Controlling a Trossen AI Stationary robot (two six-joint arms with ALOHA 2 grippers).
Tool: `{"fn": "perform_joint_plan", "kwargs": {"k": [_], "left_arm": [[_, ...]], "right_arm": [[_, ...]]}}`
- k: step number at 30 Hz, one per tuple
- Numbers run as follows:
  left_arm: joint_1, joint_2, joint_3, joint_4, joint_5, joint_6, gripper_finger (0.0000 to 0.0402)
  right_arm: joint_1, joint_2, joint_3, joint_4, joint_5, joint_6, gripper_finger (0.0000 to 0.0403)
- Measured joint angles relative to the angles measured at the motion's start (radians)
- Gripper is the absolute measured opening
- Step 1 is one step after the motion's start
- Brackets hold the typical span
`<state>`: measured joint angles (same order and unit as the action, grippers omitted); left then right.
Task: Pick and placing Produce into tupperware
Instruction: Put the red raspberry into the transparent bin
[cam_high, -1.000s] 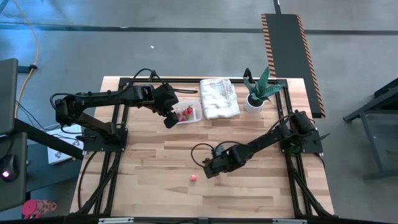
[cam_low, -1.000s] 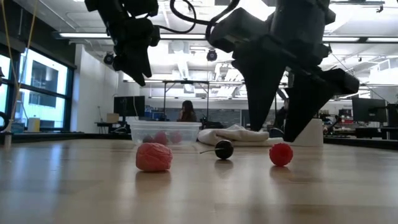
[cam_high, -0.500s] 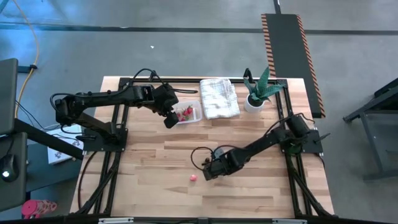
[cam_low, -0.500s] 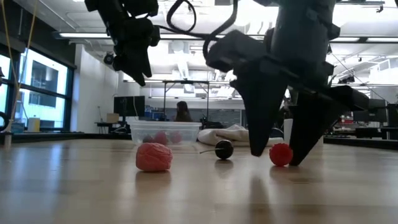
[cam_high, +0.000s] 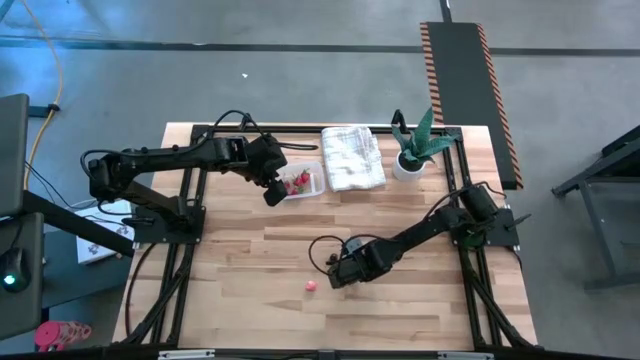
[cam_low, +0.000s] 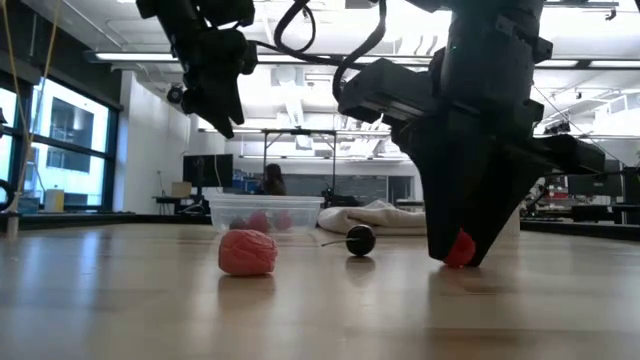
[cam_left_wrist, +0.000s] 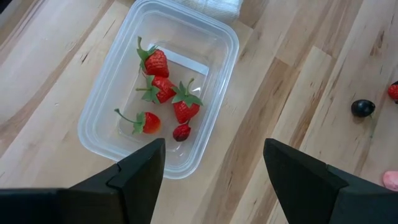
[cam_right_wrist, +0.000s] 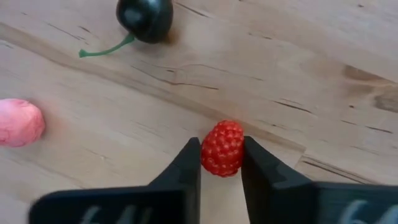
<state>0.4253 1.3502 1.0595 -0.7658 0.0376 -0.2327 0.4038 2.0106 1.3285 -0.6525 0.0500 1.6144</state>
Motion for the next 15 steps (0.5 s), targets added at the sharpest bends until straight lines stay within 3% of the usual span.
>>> {"fn": "perform_joint_plan", "kwargs": {"k": [6,11,15], "left_arm": [[0.000,0.000,0.000,0.000,0.000,0.000,0.0262],[0.000,0.000,0.000,-0.002,0.000,0.000,0.0262],[0.000,0.000,0.000,-0.003,0.000,0.000,0.0262]], "right_arm": [[0.000,-0.014,0.001,-0.003,0.016,-0.002,0.0038],[-0.014,-0.074,0.080,-0.078,0.127,-0.030,0.0038],[-0.058,-0.084,0.192,-0.232,0.236,-0.146,0.0038]]}}
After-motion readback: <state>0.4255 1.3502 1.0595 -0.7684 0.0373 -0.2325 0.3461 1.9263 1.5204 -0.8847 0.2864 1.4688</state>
